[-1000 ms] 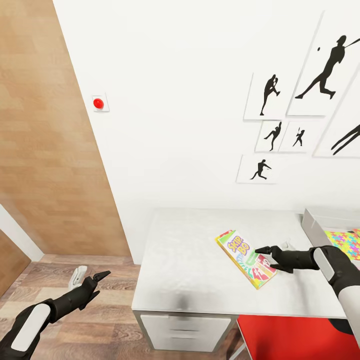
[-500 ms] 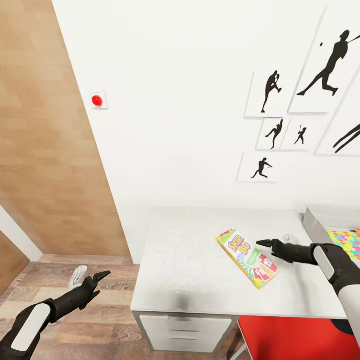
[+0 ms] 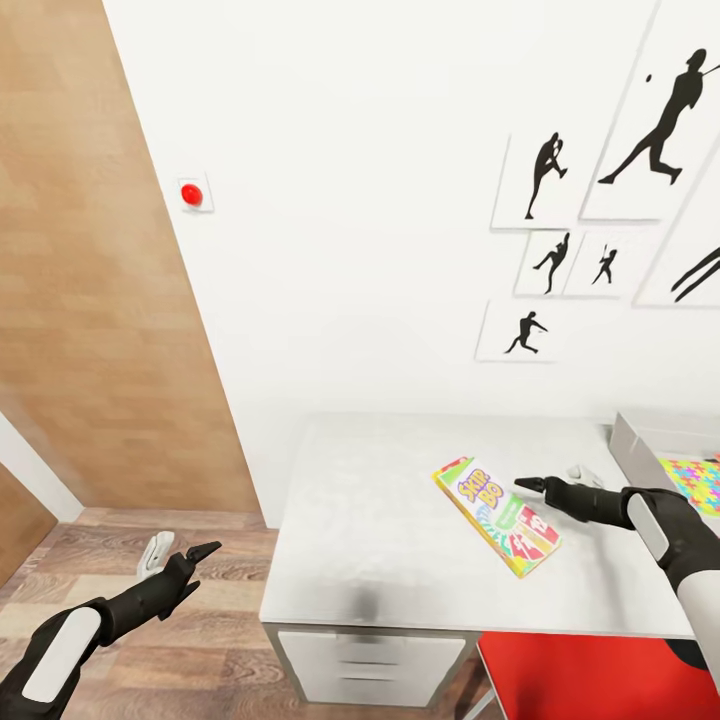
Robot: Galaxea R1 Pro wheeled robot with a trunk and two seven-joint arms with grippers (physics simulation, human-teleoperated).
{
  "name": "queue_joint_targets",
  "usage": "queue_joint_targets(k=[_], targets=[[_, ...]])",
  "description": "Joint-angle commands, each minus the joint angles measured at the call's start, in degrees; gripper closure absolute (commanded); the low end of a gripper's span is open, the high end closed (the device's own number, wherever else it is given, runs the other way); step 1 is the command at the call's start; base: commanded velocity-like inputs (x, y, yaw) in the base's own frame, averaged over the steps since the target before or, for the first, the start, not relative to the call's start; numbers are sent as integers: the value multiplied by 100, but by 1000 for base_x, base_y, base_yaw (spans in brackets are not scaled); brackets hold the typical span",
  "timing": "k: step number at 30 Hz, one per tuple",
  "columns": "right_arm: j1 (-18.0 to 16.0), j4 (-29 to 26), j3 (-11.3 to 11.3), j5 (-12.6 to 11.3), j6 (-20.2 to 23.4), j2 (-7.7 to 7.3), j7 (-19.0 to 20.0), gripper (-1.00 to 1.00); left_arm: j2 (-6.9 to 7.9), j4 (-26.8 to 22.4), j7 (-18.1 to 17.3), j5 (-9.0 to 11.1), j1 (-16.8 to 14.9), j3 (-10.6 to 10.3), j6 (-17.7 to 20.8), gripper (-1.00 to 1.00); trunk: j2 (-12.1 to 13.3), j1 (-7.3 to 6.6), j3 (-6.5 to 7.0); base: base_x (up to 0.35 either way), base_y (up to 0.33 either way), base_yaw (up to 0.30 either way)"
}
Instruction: Put all the toys in the child's room - the three board games (two on the bed and one on the table), the two jigsaw puzzles on the table, and the tennis ball on the table - inside the toy box on the table in the child's room.
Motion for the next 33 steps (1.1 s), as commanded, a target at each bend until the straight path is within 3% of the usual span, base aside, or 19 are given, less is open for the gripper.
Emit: queue_joint_targets(k=[1,5,33], targets=[[-4,4,-18,-6,35,0,12,-100,-1,0,-12,4,-4,16,39,-100,-48,24,-26,0,0,0],[-2,17,-24,-7,71,-10,27,-100,-1,0,-13,3,-4,19,39,-100,-208,111,-98,0,0,0],[-1,293,-31,-30,535,2,-99,-100,-56,51,-31,-28,119,-11,-40,-100,-208,111,-98,0,0,0]])
